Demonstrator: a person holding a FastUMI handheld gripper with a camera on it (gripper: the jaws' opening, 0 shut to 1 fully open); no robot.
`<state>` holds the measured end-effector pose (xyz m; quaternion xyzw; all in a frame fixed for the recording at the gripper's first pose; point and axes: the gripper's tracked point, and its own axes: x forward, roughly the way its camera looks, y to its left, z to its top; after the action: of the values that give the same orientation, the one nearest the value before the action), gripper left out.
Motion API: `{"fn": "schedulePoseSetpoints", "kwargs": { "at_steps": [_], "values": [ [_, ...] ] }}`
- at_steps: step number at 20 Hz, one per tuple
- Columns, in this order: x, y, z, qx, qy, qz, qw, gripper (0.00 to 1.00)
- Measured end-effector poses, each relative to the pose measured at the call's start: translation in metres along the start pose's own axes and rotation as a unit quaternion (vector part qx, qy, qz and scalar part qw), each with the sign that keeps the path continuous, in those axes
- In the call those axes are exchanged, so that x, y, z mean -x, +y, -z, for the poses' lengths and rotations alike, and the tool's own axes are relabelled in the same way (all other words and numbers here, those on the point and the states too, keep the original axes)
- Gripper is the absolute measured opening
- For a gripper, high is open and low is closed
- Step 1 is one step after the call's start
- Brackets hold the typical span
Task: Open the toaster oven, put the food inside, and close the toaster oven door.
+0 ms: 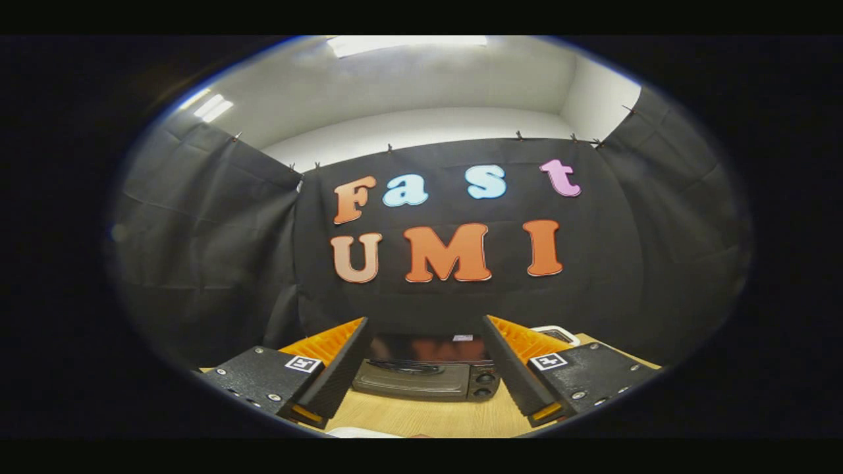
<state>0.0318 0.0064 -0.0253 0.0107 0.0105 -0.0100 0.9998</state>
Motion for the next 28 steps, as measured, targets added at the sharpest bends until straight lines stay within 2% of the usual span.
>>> {"fn": "schedulePoseSetpoints", "kwargs": {
  "at_steps": [10,15,21,26,28],
  "values": [
    [-0.070,0.022,0.073,-0.007,0.063,-0.002,0.998,0.99],
    [-0.111,0.031,0.126,0.010,0.117,0.004,0.993,0.99],
    [-0.148,0.048,0.167,0.021,0.158,0.007,0.987,0.99],
    [-0.163,0.048,0.200,0.019,0.199,0.017,0.980,1.00],
    [-0.162,0.048,0.198,0.030,0.196,0.021,0.980,1.00]
  ]
}}
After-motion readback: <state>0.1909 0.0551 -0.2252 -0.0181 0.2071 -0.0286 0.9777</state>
